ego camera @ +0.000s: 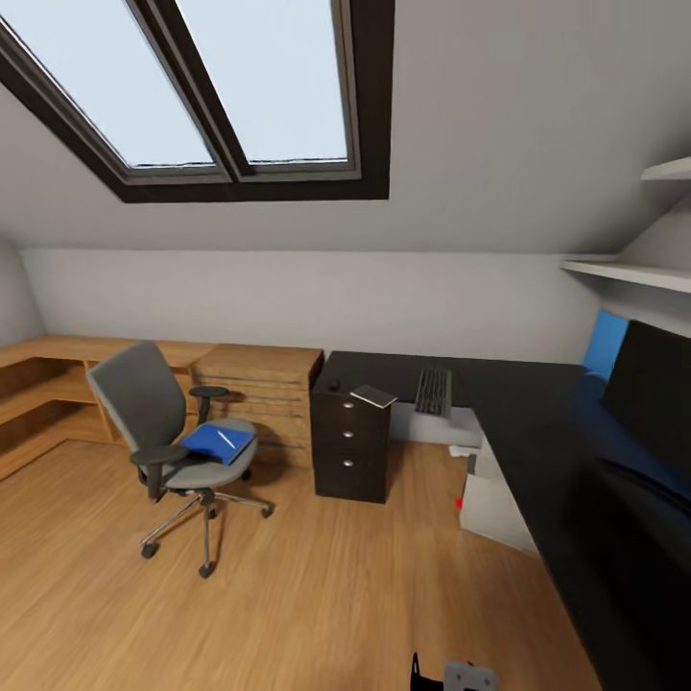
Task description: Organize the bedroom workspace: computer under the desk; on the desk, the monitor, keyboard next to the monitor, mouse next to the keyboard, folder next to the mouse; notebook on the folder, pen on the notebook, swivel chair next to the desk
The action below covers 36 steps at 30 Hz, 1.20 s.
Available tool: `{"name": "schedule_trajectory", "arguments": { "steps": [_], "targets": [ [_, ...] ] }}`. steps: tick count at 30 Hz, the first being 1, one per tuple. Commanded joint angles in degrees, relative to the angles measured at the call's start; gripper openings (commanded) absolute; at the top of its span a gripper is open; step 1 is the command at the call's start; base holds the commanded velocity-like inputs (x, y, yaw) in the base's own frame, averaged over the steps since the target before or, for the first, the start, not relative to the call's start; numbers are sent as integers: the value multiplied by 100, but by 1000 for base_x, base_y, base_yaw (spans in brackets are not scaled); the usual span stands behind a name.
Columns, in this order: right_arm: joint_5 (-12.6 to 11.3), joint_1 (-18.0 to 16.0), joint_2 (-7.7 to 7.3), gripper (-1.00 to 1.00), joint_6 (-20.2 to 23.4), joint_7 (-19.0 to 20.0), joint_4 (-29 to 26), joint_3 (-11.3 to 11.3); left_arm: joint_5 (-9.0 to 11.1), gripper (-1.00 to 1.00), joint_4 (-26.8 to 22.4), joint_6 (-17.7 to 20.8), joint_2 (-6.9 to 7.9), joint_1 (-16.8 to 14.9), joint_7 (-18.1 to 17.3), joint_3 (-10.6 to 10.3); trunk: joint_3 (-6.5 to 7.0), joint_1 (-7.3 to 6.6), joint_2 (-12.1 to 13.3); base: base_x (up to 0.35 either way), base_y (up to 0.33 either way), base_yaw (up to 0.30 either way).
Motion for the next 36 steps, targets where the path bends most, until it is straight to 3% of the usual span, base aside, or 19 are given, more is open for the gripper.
{"name": "schedule_trajectory", "arguments": {
  "steps": [1,22,36],
  "targets": [
    [-29,-7,-1,100,-15,-40,3,49,54,100,-8,-18,7,1,24,-48,-15,4,-4,318,86,0],
    [-54,-7,-10,100,-76,-45,-6,-1,54,100,-8,-18,7,1,24,-48,-207,4,-4,329,19,-8],
    [-64,-4,-2,100,-277,-49,3,-3,73,100,-8,-12,9,1,24,-37,-238,4,-4,248,0,-240]
  ]
}}
